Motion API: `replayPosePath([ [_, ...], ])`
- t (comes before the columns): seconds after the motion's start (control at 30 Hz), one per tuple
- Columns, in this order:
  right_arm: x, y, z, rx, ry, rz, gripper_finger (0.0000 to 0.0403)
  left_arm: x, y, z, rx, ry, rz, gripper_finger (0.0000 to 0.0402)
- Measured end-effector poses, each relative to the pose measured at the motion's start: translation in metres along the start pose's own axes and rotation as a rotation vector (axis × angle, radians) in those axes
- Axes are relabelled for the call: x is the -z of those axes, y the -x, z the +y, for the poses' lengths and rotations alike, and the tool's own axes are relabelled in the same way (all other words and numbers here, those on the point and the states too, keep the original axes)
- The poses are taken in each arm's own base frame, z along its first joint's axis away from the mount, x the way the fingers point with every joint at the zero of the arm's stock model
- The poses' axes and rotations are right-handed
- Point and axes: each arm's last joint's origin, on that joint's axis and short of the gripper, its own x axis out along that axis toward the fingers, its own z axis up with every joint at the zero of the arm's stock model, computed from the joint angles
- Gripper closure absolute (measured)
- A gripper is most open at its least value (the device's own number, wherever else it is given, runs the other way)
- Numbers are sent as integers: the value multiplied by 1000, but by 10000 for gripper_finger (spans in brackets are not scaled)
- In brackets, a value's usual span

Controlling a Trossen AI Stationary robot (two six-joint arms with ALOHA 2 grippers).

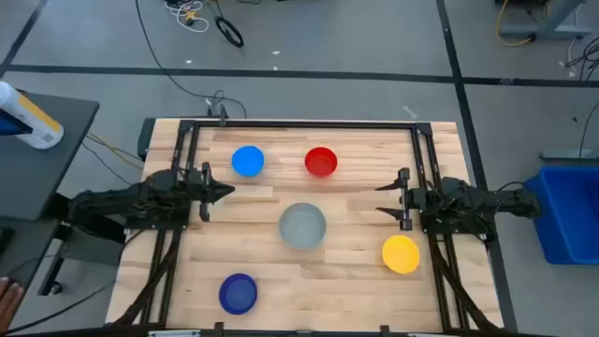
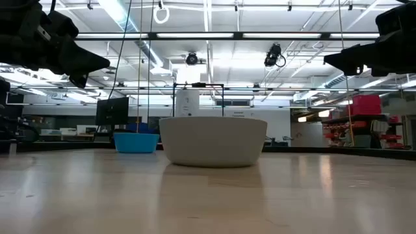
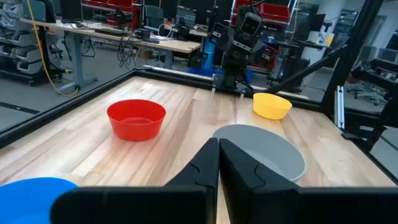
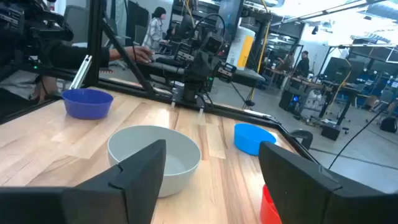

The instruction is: Nest bowls inside each other

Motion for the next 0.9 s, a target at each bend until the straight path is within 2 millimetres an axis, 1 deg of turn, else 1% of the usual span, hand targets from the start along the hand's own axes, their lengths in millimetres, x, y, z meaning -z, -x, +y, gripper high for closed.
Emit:
replayPosePath([
  [0.37, 0, 0, 0, 0, 0, 0, 128, 0, 0, 0, 0, 0, 0, 385],
  [0.9, 0, 0, 0, 0, 0, 0, 167, 0, 0, 0, 0, 0, 0, 385],
])
